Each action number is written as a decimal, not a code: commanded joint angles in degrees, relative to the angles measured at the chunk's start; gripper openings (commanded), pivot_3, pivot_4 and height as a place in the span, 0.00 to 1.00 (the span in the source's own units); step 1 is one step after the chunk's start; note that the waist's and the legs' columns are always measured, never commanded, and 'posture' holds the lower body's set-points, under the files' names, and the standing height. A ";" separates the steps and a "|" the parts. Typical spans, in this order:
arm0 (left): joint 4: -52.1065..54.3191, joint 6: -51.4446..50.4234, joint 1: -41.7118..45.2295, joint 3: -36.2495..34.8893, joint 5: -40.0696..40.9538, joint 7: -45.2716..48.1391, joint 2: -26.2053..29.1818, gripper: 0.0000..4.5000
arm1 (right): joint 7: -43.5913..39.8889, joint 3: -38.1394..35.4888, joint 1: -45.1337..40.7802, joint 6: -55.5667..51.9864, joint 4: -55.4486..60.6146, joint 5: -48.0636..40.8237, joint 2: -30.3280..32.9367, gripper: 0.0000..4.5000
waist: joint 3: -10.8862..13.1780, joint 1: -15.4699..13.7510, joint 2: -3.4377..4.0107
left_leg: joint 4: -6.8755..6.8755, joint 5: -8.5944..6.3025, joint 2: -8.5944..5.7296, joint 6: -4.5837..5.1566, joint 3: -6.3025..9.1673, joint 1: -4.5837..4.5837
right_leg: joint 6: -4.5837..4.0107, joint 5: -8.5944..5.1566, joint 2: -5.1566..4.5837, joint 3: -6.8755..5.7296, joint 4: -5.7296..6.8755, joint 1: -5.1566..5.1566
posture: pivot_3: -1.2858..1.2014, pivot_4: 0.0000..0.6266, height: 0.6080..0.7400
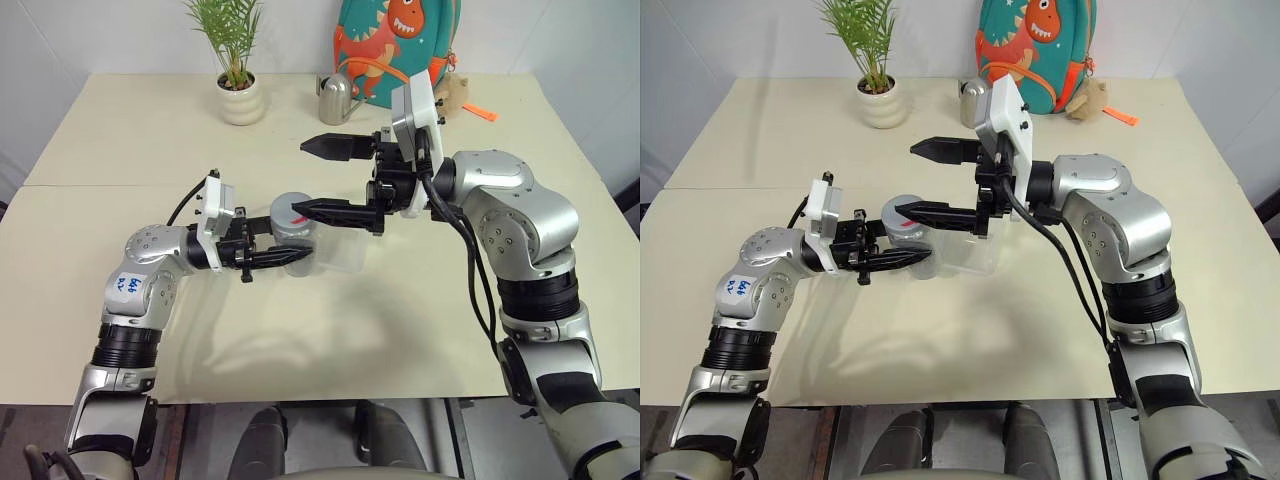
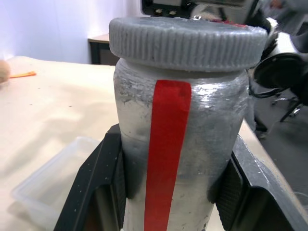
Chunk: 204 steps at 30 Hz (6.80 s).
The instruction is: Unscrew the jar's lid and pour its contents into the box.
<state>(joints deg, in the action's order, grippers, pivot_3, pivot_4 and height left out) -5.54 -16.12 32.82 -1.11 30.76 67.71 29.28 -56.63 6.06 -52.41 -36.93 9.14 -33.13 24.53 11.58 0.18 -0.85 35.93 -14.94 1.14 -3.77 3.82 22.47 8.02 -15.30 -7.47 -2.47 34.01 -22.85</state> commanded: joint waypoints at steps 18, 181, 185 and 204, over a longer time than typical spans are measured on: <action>1.31 -0.15 2.27 0.05 -0.44 -1.06 -2.27 0.42 | 10.13 4.39 -1.06 -2.11 -1.03 7.56 -4.12 0.99 | 0.00 0.07 0.00 | 0.01 0.00 0.00 0.00 -0.02 0.01 | 0.00 0.00 0.00 0.03 0.05 -0.04 | 0.52 0.24 1.00; -31.52 38.39 29.59 13.70 -44.20 -28.58 1.84 0.42 | 14.59 -23.65 37.20 -0.50 16.71 -12.75 16.41 1.00 | 0.02 -1.70 -0.15 | 0.26 0.04 -0.09 0.25 -1.49 0.28 | 0.56 0.65 0.05 1.61 -0.29 -0.74 | 0.52 0.24 1.00; -34.36 52.82 30.90 16.16 -58.06 -51.25 2.55 0.42 | 16.22 -23.96 37.82 -0.43 17.51 -12.87 15.55 1.00 | 0.02 -1.75 -0.15 | 0.36 0.04 -0.12 0.24 -1.49 0.45 | 0.67 0.72 0.03 1.60 -0.37 -0.81 | 0.52 0.24 1.00; -43.09 37.20 43.11 51.63 -120.47 -132.69 3.87 0.42 | 19.98 -21.61 37.38 0.43 19.16 -13.50 10.97 1.00 | 0.02 -2.15 -0.18 | 0.45 0.02 -0.18 0.28 -1.49 0.57 | 0.80 0.79 0.01 1.62 -0.32 -0.87 | 0.52 0.24 1.00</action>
<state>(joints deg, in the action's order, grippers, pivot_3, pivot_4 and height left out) -47.85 22.91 74.02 49.82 -88.51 -62.66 32.87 -36.89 -15.26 -14.52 -37.59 26.28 -45.99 35.60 11.61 -1.98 -1.04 36.38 -14.92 0.96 -3.49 2.33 23.05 8.82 -14.50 -7.46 -0.84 33.67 -23.73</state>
